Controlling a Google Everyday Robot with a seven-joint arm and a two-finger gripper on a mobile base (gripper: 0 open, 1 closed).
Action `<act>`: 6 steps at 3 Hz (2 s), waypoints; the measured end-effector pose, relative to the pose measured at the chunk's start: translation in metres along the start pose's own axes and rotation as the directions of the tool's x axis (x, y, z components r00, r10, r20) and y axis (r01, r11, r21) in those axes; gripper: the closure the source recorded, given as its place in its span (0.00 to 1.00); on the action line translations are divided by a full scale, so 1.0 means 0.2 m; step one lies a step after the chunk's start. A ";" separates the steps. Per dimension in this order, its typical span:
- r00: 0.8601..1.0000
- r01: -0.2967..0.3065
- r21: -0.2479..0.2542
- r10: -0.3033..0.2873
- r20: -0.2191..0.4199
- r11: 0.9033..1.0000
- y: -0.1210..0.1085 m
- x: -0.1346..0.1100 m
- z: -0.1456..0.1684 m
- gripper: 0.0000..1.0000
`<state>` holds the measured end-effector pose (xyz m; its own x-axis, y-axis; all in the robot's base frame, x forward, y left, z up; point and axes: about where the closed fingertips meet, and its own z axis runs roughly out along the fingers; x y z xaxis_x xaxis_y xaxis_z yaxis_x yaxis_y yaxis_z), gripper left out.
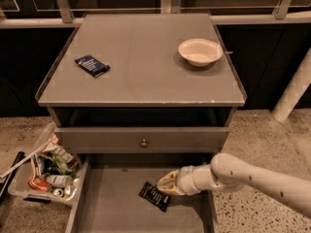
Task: Pick rxbar chocolate from middle drawer and place on counter
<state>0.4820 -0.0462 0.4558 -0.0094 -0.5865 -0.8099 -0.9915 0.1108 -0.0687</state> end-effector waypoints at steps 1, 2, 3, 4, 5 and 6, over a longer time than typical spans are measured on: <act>1.000 0.003 0.001 -0.003 -0.001 1.000 0.00 -0.01 -0.01 0.81; 1.000 0.003 0.001 -0.003 -0.001 1.000 0.00 -0.01 0.00 0.57; 0.999 0.000 0.028 0.001 -0.040 1.000 0.01 0.01 0.01 0.35; 0.993 -0.053 0.070 0.059 -0.098 0.996 0.08 0.08 0.09 0.11; 0.987 -0.086 0.117 0.100 -0.124 0.989 0.11 0.16 0.16 0.00; 0.981 -0.118 0.144 0.138 -0.138 0.983 0.13 0.24 0.22 0.00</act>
Offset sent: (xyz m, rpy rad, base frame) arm 0.0006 -0.0002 0.0017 -0.0016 -0.0030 0.0011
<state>0.4609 -0.0366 0.3902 -0.1640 -0.6710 -0.7231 -0.9544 0.2933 -0.0557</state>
